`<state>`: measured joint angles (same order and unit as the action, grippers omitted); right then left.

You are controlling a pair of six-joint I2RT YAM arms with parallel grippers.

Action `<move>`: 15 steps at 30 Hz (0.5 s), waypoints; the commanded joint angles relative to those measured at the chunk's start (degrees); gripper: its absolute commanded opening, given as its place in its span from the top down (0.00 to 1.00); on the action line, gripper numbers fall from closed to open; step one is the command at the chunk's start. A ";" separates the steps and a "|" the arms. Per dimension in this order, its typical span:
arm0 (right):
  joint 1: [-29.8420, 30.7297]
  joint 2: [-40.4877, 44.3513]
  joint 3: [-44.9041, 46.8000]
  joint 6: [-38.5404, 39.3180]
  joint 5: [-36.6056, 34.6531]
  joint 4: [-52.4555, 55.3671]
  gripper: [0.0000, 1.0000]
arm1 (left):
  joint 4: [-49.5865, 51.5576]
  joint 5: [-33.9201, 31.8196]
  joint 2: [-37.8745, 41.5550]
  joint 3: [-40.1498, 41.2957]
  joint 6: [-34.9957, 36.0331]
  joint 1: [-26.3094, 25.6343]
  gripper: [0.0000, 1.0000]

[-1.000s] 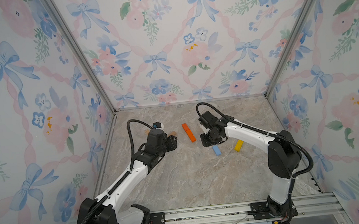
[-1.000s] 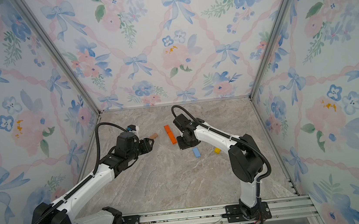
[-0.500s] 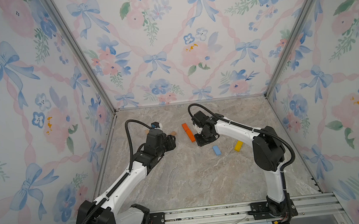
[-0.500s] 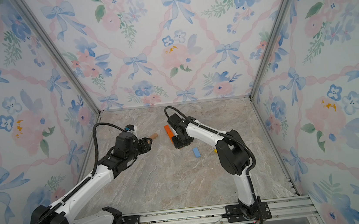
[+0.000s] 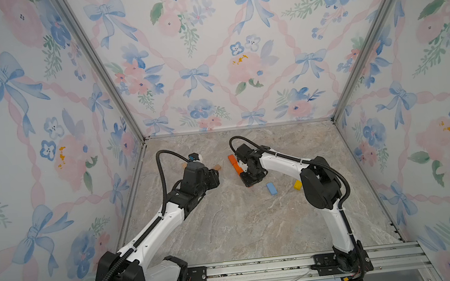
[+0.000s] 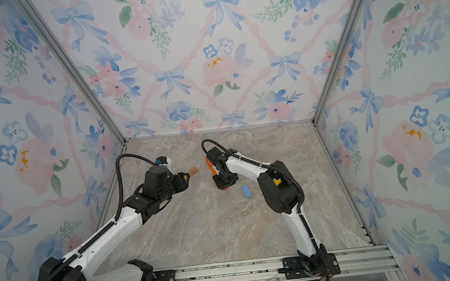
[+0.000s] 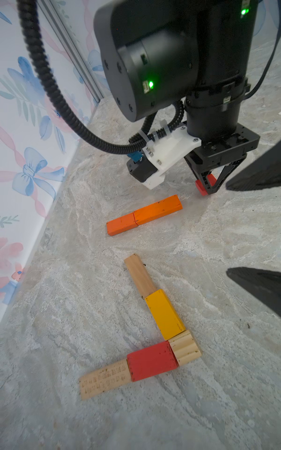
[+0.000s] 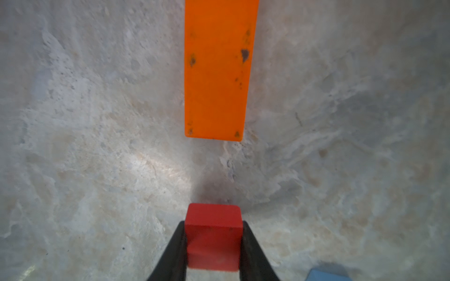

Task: Assemble the letter v with building blocks
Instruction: Assemble the building block at the center of the board.

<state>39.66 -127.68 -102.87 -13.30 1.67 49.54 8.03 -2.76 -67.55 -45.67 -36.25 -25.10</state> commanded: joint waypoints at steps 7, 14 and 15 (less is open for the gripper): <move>-0.26 -4.18 -5.31 3.70 -0.39 2.76 0.88 | 1.40 -0.63 -0.59 -0.74 0.21 0.20 0.48; -0.56 -5.55 -6.61 3.93 -0.70 3.11 0.86 | 1.47 -0.58 -0.35 -0.65 0.16 0.21 0.48; -0.67 -5.76 -6.72 3.96 -0.66 3.11 0.85 | 1.55 -0.63 -0.30 -0.56 0.18 0.22 0.48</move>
<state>39.42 -131.61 -107.98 -10.13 1.67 50.74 8.34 -2.76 -67.68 -45.67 -36.25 -25.10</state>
